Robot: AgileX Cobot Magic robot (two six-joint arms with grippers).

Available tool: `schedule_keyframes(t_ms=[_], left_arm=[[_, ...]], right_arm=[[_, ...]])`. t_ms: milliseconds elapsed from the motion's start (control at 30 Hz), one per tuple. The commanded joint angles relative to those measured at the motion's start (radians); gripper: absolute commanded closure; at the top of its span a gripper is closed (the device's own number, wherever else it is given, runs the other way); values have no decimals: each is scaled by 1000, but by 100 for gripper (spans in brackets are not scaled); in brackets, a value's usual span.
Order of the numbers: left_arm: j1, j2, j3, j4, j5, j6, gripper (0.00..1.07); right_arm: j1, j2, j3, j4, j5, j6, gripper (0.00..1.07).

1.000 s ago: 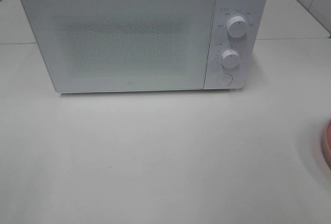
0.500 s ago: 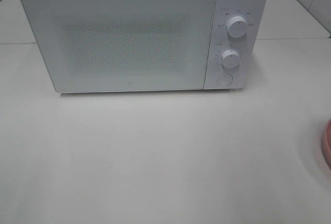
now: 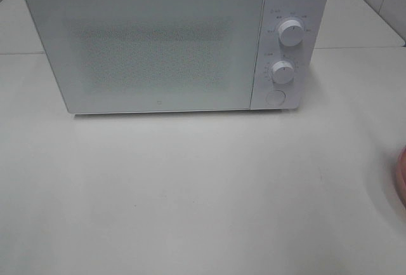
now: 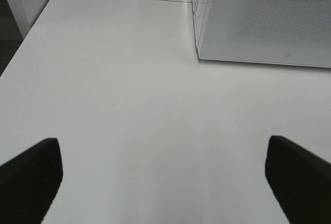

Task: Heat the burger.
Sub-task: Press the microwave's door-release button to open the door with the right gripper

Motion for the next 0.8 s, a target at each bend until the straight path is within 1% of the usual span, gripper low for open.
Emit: schedule_keyframes(t_ms=[33, 67, 100, 133, 200, 267, 300, 367, 400, 500, 567, 633, 800], left_arm=[[-5, -15, 0, -2, 0, 0, 6], [-5, -15, 0, -2, 0, 0, 6], [-5, -15, 0, -2, 0, 0, 6], [-5, -15, 0, -2, 0, 0, 6], [-5, -15, 0, -2, 0, 0, 6], [-5, -15, 0, -2, 0, 0, 6], [-5, -15, 0, -2, 0, 0, 6], [-5, -15, 0, -2, 0, 0, 6], [-5, -15, 0, -2, 0, 0, 6], [-5, -15, 0, -2, 0, 0, 6], [-5, -15, 0, -2, 0, 0, 6], [-5, -15, 0, -2, 0, 0, 6], [-5, -15, 0, -2, 0, 0, 6]], right_arm=[[2, 33, 18, -4, -82, 13, 25], [2, 64, 37, -4, -131, 17, 25], [2, 64, 37, -4, -131, 17, 25], [2, 101, 56, -3, -188, 27, 25], [2, 117, 62, -3, -207, 32, 25], [2, 169, 88, -3, -292, 43, 25], [2, 169, 88, -3, -292, 43, 25], [2, 222, 114, 10, -381, 43, 26], [2, 222, 114, 10, -381, 43, 26], [2, 292, 136, 54, -464, 3, 27], [2, 310, 141, 63, -481, -11, 27], [2, 356, 158, 104, -536, -43, 28], [14, 425, 169, 131, -599, -86, 30]])
